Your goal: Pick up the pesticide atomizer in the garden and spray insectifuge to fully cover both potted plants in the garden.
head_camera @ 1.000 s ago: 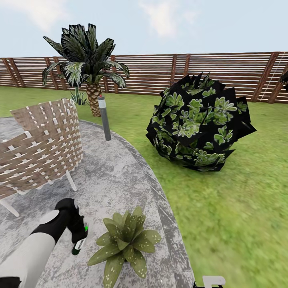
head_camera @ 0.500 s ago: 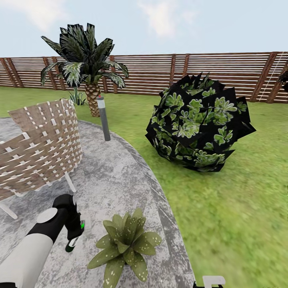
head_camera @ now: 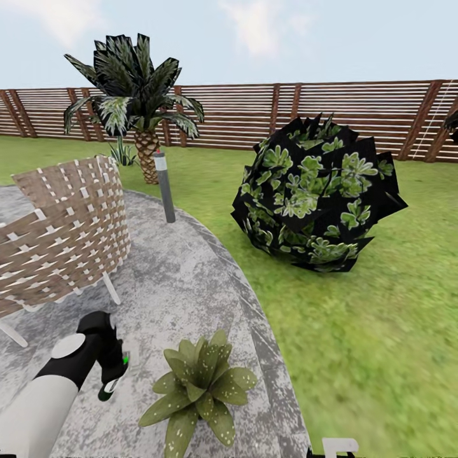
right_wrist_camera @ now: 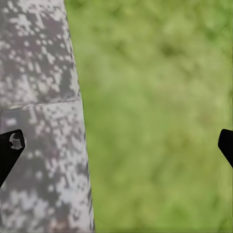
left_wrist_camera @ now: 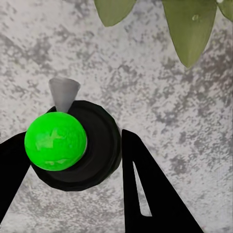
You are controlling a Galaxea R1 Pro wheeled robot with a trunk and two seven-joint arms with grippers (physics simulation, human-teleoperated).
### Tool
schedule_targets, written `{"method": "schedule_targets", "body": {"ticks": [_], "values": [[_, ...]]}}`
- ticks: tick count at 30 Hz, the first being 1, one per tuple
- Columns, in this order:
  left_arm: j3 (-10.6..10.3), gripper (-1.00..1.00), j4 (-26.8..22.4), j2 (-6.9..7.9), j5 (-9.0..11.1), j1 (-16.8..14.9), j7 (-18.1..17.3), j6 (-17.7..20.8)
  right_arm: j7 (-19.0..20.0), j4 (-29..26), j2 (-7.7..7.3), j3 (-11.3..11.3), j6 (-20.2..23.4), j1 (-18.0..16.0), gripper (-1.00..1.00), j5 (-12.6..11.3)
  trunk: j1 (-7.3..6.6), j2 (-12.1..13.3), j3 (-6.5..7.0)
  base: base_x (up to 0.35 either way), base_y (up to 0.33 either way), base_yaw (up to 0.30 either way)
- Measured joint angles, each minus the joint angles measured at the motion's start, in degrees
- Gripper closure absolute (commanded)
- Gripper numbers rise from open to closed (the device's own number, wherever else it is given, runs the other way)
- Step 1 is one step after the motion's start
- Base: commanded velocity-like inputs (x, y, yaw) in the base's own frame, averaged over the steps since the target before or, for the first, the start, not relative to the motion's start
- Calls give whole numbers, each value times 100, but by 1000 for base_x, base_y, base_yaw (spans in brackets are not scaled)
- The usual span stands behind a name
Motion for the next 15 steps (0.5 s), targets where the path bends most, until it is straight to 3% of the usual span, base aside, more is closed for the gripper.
{"method": "schedule_targets", "body": {"ticks": [11, 15], "values": [[-39, 100, -306, -157, -8, -86, -53, 35, -8, 8, 0, 6, 0, 0, -100, -1, 110, -201, -151, 0, 0, 0], [-56, 100, -322, -395, -62, -95, -68, 28, -8, 11, 0, 6, 0, 0, -100, 1, 110, -201, -151, 0, 0, 0]]}}
